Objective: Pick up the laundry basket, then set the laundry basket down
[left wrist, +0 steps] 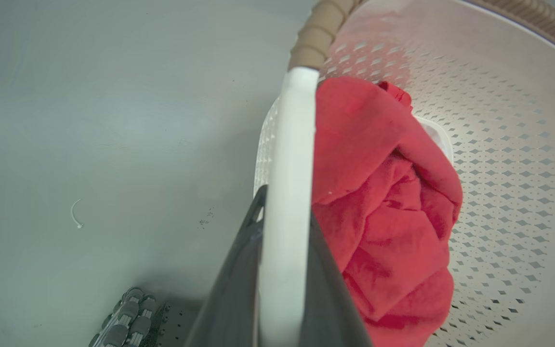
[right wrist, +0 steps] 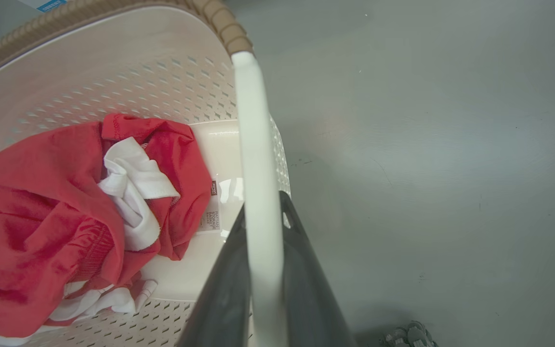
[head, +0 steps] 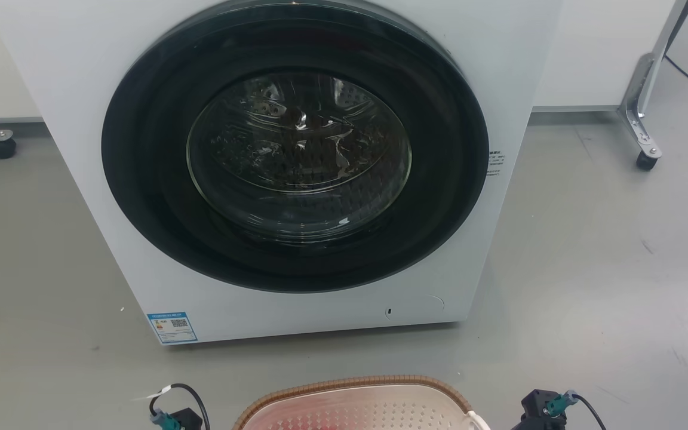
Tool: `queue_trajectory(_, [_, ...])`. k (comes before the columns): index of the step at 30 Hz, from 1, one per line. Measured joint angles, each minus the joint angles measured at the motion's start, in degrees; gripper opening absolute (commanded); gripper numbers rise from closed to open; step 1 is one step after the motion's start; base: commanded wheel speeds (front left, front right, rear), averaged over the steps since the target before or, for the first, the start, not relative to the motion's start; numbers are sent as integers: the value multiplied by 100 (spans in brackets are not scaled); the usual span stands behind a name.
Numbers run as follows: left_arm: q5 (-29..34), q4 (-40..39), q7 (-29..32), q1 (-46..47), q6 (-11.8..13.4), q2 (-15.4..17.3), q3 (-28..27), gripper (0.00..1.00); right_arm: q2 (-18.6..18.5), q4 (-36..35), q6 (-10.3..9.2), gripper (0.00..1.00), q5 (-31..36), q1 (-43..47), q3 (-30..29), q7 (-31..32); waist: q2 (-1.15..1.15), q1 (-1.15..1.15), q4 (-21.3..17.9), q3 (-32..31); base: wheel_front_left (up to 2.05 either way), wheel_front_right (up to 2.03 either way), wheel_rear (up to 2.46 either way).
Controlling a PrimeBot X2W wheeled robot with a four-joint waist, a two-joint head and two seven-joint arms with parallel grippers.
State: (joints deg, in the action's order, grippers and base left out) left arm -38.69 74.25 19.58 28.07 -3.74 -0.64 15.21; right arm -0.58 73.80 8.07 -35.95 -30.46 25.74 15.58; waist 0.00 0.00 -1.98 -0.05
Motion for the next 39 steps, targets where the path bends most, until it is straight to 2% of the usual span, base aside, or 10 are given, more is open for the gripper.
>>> queue_trajectory(25, [-40,-13,-174,3,21,-9,30,0,3,-15,-4,0,-38,-29,7,-209,0,0,-44,219,0,0,0])
queue_trajectory(39, [26,-270,-779,550,124,56,40,0,-19,-293,-77,0,63,-611,44,-875,0,1,-91,1013,0,0,0])
